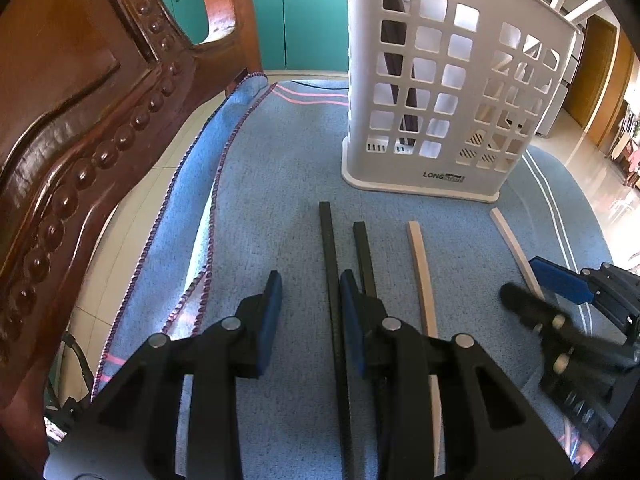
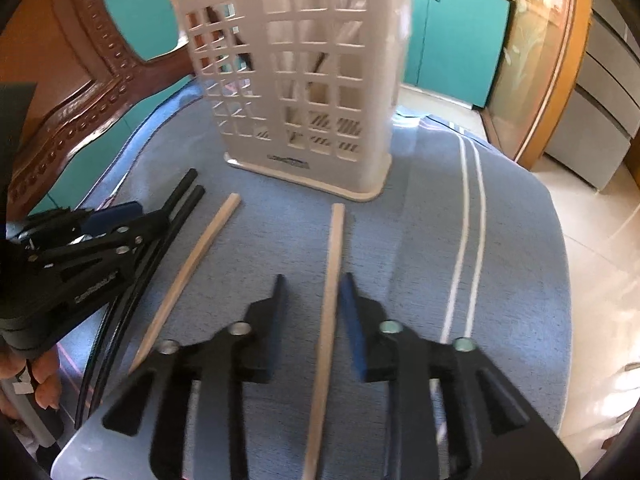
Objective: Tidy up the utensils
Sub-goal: 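Close the left tool on a black chopstick while the right tool closes on the beige chopstick, then lift both chopsticks upright and carry them above the white basket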
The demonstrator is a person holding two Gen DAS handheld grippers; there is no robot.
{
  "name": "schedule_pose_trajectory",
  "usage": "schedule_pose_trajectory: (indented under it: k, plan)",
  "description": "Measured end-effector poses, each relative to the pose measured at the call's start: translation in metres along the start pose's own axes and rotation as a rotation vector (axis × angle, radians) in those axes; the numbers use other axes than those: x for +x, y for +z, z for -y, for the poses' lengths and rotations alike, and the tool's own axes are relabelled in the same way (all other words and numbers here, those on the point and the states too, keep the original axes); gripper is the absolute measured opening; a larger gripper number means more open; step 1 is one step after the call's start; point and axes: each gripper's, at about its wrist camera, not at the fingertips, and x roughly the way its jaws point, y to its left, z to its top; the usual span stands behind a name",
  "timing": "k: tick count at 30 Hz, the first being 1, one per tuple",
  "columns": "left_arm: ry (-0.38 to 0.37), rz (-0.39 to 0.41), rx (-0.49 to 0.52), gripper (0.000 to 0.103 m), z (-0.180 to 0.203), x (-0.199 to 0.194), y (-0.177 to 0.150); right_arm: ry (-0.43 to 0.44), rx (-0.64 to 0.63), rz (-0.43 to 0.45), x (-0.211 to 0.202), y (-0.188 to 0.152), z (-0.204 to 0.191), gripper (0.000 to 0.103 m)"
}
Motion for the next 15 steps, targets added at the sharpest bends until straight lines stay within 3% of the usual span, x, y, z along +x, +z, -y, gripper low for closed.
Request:
schedule_pose_trajectory:
  k: [4, 6, 7, 8, 9, 15]
  plan:
    - [-0.003, 0.0, 0.006, 0.032, 0.002, -0.002, 0.0, -0.026, -0.023, 0.005, 0.002, 0.002, -0.008, 0.04]
    - [-0.01, -0.001, 0.006, 0.029, 0.002, -0.003, 0.001, -0.031, -0.007, 0.001, 0.002, 0.004, -0.005, 0.016]
    - [-0.019, -0.002, 0.004, 0.026, 0.001, -0.002, 0.001, -0.025, 0.007, -0.003, 0.002, 0.005, -0.002, 0.011]
    - [-0.027, -0.002, 0.002, 0.016, 0.0, -0.002, 0.001, -0.016, 0.018, -0.006, 0.003, 0.006, 0.0, 0.007]
    - [-0.028, 0.0, 0.001, 0.008, 0.0, -0.002, 0.001, -0.006, 0.029, -0.007, 0.003, 0.006, 0.002, 0.006]
    - [-0.063, 0.042, -0.019, 0.007, -0.003, -0.019, 0.002, 0.063, 0.086, 0.011, -0.009, 0.011, 0.014, 0.006]
